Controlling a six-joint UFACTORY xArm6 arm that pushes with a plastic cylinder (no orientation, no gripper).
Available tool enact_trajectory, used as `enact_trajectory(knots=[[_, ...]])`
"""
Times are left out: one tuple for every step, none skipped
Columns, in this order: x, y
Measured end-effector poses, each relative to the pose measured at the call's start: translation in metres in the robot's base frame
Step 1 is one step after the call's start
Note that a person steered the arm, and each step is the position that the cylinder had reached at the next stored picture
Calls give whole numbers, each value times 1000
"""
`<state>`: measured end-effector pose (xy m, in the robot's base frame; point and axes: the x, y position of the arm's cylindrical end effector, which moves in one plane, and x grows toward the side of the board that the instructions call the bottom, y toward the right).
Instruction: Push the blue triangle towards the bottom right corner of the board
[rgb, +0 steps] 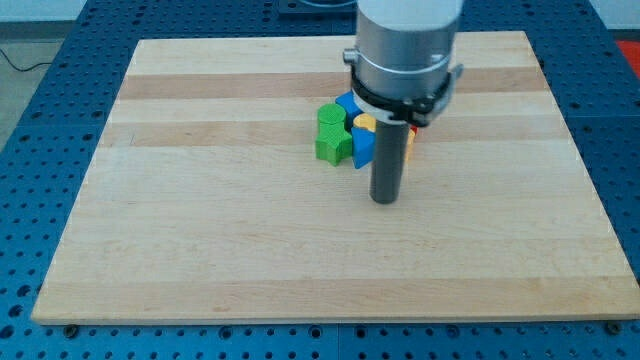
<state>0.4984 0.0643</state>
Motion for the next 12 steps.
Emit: enact_trajectory(knots=[[17,35],[7,75],[5,78],[12,50],[6,-43],[-19,-48],[-25,5],[-30,-50],[-27,-182],[-73,-229],[-126,-220],[-127,-178]])
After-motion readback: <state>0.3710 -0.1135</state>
